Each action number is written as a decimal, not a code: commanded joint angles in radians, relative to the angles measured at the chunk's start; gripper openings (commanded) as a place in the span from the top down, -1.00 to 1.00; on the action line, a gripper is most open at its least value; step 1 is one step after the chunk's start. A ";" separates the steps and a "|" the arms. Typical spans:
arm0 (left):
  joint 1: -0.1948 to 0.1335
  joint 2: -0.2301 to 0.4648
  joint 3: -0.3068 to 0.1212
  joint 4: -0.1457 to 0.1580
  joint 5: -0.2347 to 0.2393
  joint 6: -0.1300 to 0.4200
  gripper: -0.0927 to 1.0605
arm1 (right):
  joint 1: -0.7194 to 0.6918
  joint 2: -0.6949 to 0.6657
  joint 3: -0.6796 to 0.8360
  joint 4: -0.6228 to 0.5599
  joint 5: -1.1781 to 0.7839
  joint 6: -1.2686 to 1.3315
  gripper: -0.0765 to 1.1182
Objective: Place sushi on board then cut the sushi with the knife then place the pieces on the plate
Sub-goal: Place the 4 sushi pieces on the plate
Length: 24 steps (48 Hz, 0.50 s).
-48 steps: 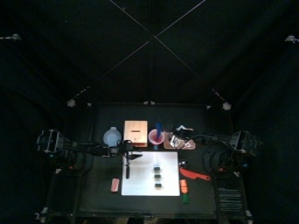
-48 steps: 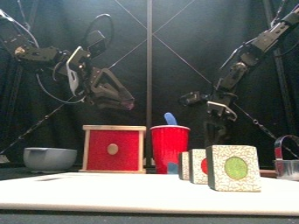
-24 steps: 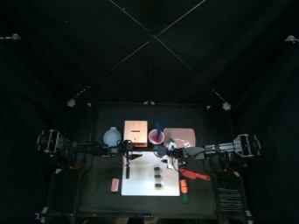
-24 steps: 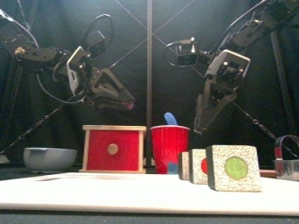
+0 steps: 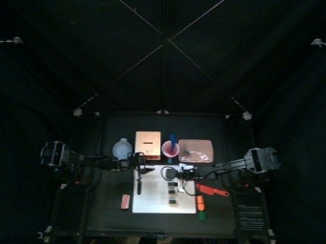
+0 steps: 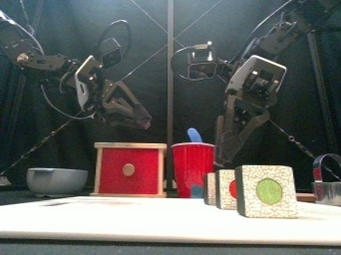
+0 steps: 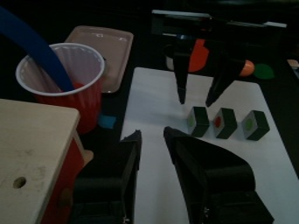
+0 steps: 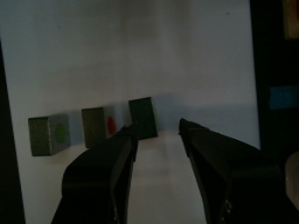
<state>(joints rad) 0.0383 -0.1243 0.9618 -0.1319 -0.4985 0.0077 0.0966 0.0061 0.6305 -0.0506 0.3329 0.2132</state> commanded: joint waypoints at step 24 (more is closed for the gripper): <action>0.003 -0.005 -0.014 -0.002 -0.002 0.002 -0.37 | 0.011 0.081 -0.054 0.017 -0.018 -0.002 -0.43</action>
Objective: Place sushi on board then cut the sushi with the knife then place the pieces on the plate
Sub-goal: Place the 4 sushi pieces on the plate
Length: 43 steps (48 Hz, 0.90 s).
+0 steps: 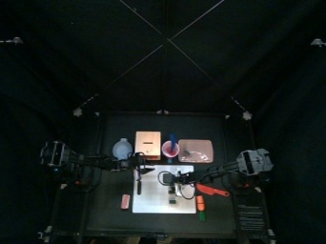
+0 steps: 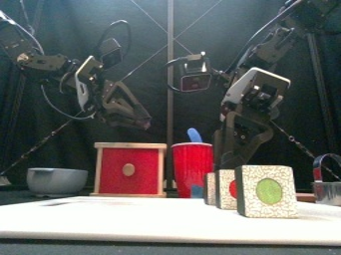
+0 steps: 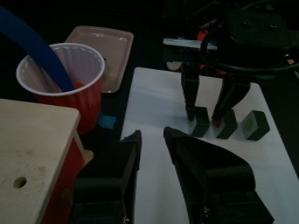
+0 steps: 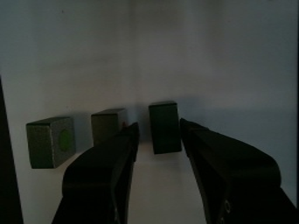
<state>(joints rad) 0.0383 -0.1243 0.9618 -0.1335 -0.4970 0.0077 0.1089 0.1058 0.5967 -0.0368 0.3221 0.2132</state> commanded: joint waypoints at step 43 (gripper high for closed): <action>0.003 -0.005 -0.012 0.002 -0.002 0.003 -0.37 | -0.505 -0.472 0.224 0.003 0.173 0.000 -0.05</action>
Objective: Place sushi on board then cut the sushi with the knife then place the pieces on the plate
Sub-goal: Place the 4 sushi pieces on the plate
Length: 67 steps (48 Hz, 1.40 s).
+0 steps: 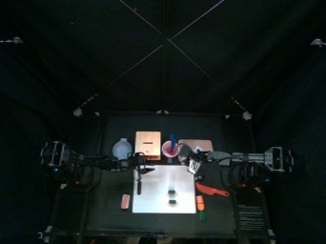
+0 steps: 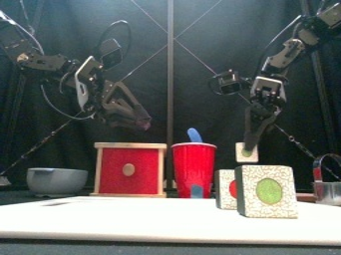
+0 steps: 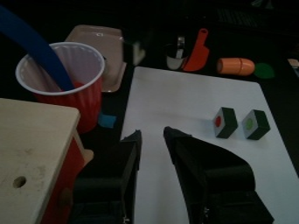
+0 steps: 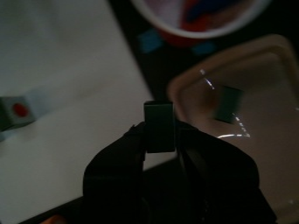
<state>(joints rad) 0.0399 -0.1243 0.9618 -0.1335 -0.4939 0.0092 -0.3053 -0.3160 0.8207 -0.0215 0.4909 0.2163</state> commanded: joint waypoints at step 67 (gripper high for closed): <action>0.002 -0.003 -0.012 0.000 -0.005 -0.002 -0.37 | 0.232 0.048 -0.080 -0.098 0.005 0.002 -0.50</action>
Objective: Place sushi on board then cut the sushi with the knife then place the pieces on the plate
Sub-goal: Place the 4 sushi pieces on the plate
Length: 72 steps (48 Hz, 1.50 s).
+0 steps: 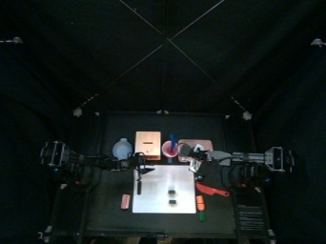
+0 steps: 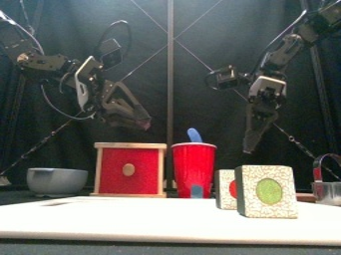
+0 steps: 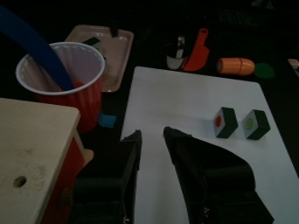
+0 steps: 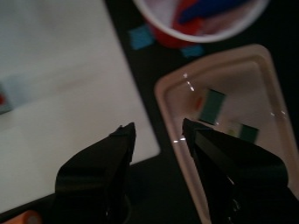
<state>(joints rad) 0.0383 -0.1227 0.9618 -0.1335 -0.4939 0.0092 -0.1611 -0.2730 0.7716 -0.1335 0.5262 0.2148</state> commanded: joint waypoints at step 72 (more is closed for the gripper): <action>0.003 -0.005 -0.006 -0.002 -0.003 0.000 -0.37 | 0.357 0.367 -0.172 0.198 -0.276 -0.002 -0.09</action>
<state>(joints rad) 0.0399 -0.1227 0.9649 -0.1350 -0.4924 0.0092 0.1994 0.1273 0.6029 0.0614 0.2562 0.2148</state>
